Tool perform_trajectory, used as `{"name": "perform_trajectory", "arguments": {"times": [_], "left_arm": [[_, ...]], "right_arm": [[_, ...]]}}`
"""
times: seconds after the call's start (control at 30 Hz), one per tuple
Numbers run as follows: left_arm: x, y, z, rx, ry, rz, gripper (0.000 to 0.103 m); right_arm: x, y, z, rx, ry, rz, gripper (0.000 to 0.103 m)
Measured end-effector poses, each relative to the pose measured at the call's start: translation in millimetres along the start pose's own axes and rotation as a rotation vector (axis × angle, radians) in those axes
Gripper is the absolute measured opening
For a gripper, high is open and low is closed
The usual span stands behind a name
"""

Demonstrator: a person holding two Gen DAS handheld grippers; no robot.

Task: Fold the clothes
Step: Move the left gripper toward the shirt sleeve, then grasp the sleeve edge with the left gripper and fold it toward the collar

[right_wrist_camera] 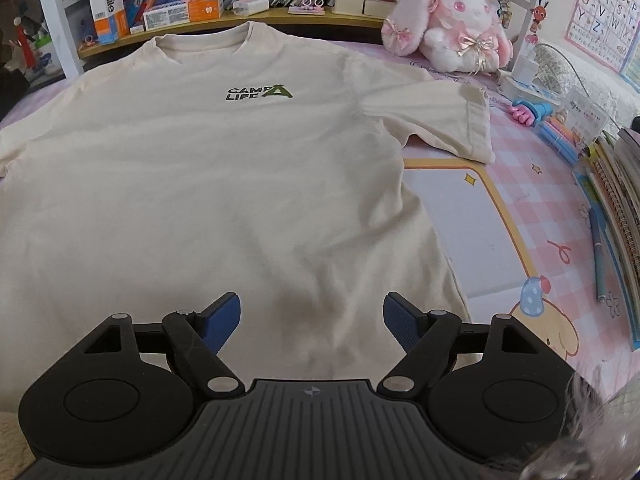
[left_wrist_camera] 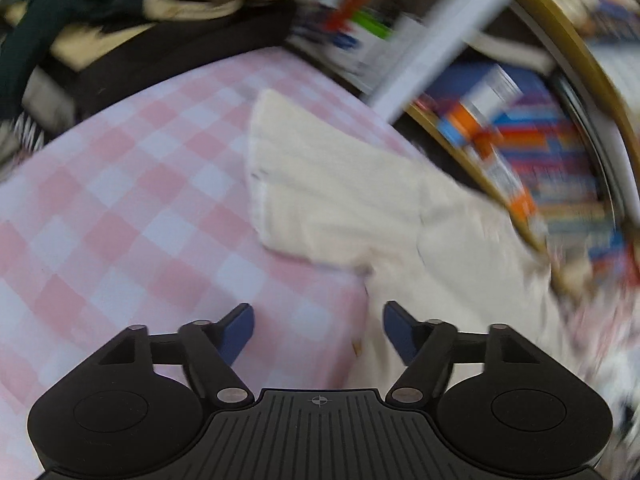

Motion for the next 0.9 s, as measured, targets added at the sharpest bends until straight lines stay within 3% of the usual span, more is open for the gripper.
{"name": "perform_trajectory", "arguments": {"times": [0.23, 0.43, 0.5, 0.53, 0.63, 0.7, 0.77, 0.9], "left_arm": [[17, -32, 20, -0.137, 0.029, -0.076, 0.063], [28, -45, 23, -0.193, 0.042, -0.113, 0.06], [30, -46, 25, -0.211, 0.029, -0.126, 0.05], [31, -46, 27, -0.222, 0.019, -0.128, 0.037], [35, -47, 36, -0.28, 0.008, -0.123, 0.011], [35, -49, 40, -0.321, 0.007, -0.129, 0.007], [35, -52, 32, -0.297, 0.001, -0.153, 0.004], [32, -65, -20, -0.108, 0.02, -0.188, 0.003]], "right_arm": [[-3, 1, 8, 0.004, 0.028, 0.019, 0.077], [-6, 2, 6, 0.019, 0.053, 0.033, 0.077], [-5, 3, 4, 0.024, 0.057, 0.038, 0.077], [-5, 3, 4, 0.026, 0.058, 0.04, 0.077], [-3, 3, 1, 0.029, 0.055, 0.046, 0.077], [-1, 3, -1, 0.031, 0.053, 0.049, 0.077], [3, 2, -6, 0.037, 0.049, 0.052, 0.077], [12, 1, -17, 0.05, 0.037, 0.059, 0.077]]}}
Point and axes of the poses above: each gripper's, at about its wrist camera, not at the fingertips, and x roughly the way its jaws point, z to its left, y to its underside, the point moved 5 cm from there along x, roughly the way its jaws point, and after that the axes turned 11 degrees about y, right-handed, at the moved point
